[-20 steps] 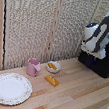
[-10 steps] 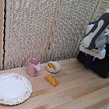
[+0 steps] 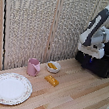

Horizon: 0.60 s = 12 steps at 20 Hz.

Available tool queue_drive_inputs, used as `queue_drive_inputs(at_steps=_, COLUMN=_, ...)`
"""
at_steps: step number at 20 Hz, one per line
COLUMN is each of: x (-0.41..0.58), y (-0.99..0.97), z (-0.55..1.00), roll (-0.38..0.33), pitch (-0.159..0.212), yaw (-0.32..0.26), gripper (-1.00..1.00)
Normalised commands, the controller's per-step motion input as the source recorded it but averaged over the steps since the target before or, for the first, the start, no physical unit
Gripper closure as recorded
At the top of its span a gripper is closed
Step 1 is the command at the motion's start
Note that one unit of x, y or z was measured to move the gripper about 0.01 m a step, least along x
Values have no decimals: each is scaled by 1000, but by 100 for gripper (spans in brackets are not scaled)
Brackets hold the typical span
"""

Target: Carefully navigate your gripper to the air fryer's handle. Confidently seize the handle using your gripper. Gradually bring the handle toward yourself to access the air fryer.

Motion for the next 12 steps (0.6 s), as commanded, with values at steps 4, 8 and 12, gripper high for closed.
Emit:
queue_drive_inputs(at_steps=4, x=0, y=672, z=-16, roll=0, pitch=0, yaw=-205, gripper=100)
queue_drive_inputs(at_steps=8, x=-3, y=701, z=0, roll=0, pitch=-13, yaw=-190, gripper=100)
queue_drive_inputs(at_steps=12, x=-194, y=767, z=0, roll=0, pitch=-36, yaw=-112, gripper=100)
